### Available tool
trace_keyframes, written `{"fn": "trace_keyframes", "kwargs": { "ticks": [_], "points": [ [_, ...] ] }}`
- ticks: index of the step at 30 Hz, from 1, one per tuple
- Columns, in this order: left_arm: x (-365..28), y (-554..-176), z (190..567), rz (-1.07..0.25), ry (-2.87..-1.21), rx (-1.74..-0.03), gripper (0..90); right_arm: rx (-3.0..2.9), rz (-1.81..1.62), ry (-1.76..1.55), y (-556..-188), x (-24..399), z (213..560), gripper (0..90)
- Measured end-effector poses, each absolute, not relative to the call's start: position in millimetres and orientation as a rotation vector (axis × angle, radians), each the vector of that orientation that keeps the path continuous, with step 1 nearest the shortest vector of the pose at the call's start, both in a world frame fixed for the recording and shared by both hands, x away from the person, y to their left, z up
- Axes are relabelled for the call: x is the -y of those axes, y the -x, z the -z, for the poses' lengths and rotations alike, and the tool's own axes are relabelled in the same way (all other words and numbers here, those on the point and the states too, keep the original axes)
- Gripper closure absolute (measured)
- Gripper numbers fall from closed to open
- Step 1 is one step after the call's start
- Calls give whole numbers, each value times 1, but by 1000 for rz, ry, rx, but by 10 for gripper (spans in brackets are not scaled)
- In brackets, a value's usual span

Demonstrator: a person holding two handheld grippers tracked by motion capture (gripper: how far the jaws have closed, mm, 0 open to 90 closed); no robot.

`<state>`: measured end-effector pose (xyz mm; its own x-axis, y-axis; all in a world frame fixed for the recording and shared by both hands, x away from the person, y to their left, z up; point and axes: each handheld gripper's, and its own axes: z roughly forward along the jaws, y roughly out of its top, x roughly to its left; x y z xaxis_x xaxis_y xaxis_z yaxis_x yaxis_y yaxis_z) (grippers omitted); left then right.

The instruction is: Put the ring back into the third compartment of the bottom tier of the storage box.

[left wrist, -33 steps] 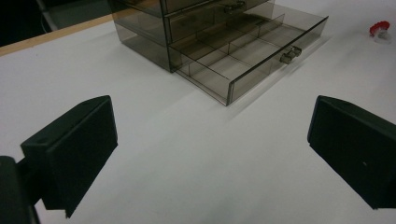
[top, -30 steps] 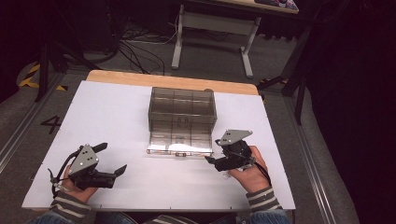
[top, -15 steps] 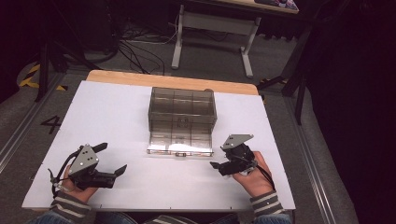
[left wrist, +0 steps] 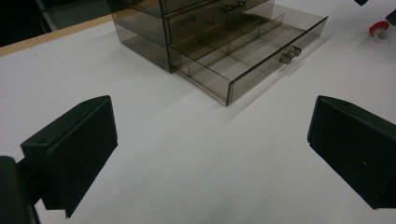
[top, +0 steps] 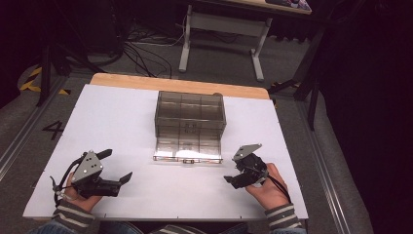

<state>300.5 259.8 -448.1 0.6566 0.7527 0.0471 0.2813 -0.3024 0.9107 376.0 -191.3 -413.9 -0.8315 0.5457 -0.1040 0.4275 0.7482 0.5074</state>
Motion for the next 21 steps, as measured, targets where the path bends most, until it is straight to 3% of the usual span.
{"fn": "trace_keyframes", "kwargs": {
  "ticks": [21],
  "points": [
    [-259, -301, 448, -587, -1871, -820, 23, -2781, -526, -810, -370, 200, 428, 327]
  ]
}}
